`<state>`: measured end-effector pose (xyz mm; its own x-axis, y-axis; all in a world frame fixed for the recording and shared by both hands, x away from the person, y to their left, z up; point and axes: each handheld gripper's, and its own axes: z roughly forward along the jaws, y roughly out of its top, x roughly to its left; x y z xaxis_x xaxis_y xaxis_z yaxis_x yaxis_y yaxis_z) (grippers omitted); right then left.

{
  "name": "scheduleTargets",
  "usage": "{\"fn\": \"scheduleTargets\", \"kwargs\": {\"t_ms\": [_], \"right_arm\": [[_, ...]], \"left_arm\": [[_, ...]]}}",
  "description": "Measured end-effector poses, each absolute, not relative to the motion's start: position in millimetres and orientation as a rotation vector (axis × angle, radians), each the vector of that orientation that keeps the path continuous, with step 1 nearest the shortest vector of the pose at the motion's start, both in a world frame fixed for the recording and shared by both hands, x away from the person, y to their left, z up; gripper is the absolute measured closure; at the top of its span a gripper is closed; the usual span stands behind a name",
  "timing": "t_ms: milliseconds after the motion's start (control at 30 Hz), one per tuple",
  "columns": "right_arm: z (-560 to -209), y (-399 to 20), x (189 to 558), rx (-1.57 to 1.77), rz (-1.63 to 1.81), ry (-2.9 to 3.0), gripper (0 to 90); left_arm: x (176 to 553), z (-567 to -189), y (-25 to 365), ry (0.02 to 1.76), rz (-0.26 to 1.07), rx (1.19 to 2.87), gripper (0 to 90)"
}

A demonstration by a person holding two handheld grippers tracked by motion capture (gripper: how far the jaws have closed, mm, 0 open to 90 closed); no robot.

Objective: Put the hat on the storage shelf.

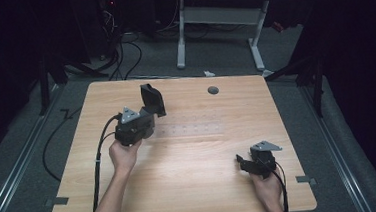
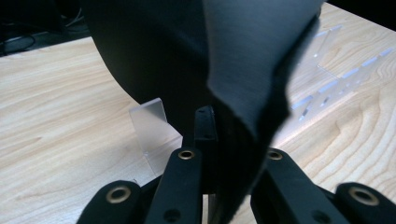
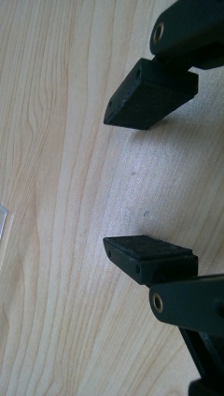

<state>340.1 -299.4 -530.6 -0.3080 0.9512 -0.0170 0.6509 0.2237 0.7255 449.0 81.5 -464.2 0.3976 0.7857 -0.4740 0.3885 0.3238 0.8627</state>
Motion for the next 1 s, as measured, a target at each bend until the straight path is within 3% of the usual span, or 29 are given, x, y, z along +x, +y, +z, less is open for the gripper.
{"fn": "scheduleTargets", "kwargs": {"t_ms": [333,667,1000], "right_arm": [[-530.7,-299.5,340.1,1.471,0.862,2.040,35.5],[-530.7,-299.5,340.1,1.471,0.863,2.040,35.5],[-530.7,-299.5,340.2,1.472,0.863,2.040,35.5]], "left_arm": [[444.1,-461.5,81.9,1.201,0.340,1.292,77.1],[440.3,-455.4,85.9,1.184,0.359,1.277,49.2],[431.2,-446.3,93.2,1.162,0.344,1.276,41.9]]}}
